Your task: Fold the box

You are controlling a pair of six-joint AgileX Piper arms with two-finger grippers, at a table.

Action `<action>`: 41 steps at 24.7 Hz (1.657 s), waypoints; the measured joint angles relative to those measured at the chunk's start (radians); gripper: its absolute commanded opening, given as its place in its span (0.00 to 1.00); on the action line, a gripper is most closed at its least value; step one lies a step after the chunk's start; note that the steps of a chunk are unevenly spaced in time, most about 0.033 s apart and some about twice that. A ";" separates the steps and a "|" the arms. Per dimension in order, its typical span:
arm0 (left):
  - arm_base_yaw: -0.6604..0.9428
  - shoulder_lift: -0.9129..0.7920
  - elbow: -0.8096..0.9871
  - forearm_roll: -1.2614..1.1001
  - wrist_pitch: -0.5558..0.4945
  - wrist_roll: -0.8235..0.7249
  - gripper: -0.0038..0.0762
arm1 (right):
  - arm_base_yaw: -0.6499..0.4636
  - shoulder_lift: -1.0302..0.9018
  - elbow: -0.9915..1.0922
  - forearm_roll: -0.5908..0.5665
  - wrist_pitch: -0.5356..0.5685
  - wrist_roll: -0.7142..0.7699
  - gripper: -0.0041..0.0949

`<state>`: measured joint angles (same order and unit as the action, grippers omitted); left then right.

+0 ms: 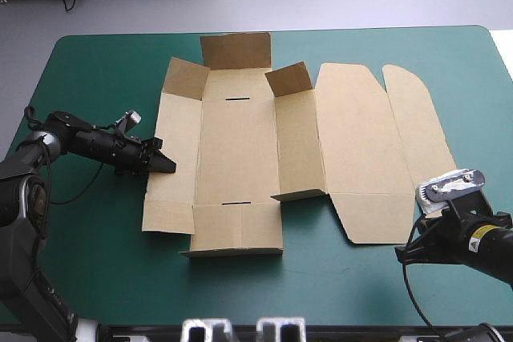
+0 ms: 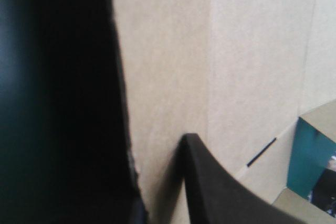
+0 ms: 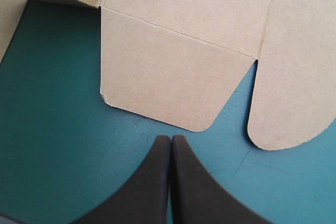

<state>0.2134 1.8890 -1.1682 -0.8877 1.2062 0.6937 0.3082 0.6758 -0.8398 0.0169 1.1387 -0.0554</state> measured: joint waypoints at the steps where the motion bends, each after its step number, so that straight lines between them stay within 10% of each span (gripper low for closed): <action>1: 0.000 0.000 0.000 -0.010 0.011 0.000 0.04 | 0.000 0.000 0.000 0.000 0.000 0.000 0.02; 16: -0.158 -0.121 -0.148 -0.017 -0.004 0.122 0.04 | 0.000 0.000 0.000 0.001 0.004 0.000 0.02; 29: -0.450 -0.136 -0.660 0.475 0.034 0.033 0.04 | 0.000 0.000 0.000 0.001 -0.023 0.045 0.02; 41: -0.682 -0.137 -0.767 0.847 0.047 0.074 0.04 | 0.000 0.000 -0.001 0.001 -0.196 0.087 0.02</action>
<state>-0.4686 1.7523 -1.9352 -0.0408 1.2536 0.7678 0.3082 0.6758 -0.8409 0.0184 0.9424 0.0313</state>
